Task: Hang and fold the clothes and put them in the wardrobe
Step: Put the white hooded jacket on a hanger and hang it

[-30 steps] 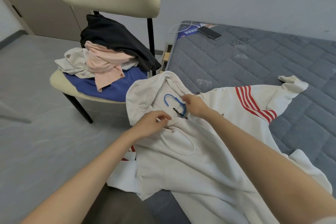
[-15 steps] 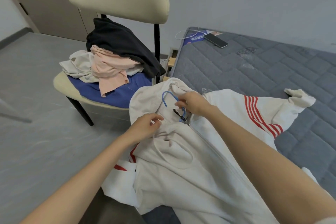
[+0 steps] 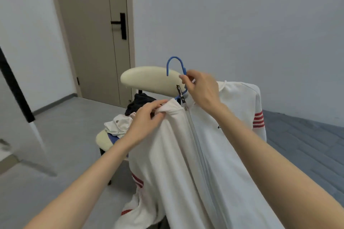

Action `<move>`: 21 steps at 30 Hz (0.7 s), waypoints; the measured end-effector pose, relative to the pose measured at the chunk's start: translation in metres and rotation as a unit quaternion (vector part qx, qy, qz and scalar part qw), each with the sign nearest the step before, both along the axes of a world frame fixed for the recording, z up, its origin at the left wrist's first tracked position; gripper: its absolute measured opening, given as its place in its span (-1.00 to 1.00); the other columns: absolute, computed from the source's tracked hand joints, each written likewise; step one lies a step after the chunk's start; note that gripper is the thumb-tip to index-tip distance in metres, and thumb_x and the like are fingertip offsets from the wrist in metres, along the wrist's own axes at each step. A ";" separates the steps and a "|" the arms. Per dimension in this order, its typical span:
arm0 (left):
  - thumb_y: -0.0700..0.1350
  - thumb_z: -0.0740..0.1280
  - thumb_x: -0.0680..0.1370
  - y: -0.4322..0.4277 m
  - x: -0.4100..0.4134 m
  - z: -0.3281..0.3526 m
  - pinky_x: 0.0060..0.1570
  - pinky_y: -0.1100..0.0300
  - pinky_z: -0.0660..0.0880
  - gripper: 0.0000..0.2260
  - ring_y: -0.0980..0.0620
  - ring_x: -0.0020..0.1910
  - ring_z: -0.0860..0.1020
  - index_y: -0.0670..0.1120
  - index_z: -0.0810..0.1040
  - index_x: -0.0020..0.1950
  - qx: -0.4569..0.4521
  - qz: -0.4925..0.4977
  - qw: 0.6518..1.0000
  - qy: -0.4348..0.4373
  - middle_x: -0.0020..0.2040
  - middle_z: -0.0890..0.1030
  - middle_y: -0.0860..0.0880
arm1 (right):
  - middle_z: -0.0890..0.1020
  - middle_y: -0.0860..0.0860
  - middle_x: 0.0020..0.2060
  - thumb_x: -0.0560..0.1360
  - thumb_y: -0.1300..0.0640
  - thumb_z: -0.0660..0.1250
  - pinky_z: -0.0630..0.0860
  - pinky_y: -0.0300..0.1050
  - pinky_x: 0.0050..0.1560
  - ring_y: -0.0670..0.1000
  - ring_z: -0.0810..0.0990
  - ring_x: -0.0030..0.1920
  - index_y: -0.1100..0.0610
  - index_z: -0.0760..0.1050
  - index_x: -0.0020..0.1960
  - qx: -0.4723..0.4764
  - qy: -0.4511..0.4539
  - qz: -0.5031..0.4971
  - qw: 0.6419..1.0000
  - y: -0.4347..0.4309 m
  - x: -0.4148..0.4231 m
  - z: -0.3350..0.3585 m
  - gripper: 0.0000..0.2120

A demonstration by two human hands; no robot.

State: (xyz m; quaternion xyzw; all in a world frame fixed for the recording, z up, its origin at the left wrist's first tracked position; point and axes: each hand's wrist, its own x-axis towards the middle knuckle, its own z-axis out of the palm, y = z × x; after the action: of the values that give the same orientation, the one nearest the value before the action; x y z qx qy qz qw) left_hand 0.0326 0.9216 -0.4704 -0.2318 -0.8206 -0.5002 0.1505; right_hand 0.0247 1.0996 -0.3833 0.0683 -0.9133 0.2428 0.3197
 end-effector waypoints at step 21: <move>-0.10 0.37 0.50 -0.272 0.131 0.149 0.15 0.45 0.00 -0.80 0.04 0.40 0.14 0.20 0.61 0.01 -0.059 0.344 0.935 0.072 0.36 0.31 0.01 | 0.62 -0.06 -0.37 0.55 -0.07 0.22 0.41 -0.09 -0.27 0.12 0.54 -0.23 0.09 0.43 -0.34 0.028 0.106 0.252 0.961 -0.327 0.054 0.139 -0.65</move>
State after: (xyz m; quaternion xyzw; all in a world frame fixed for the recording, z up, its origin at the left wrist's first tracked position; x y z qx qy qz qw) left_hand 0.1634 0.6500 -0.3213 0.0205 -0.8653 -0.3505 0.3578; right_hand 0.0787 0.7723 -0.2443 0.3309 -0.8339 0.2812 0.3407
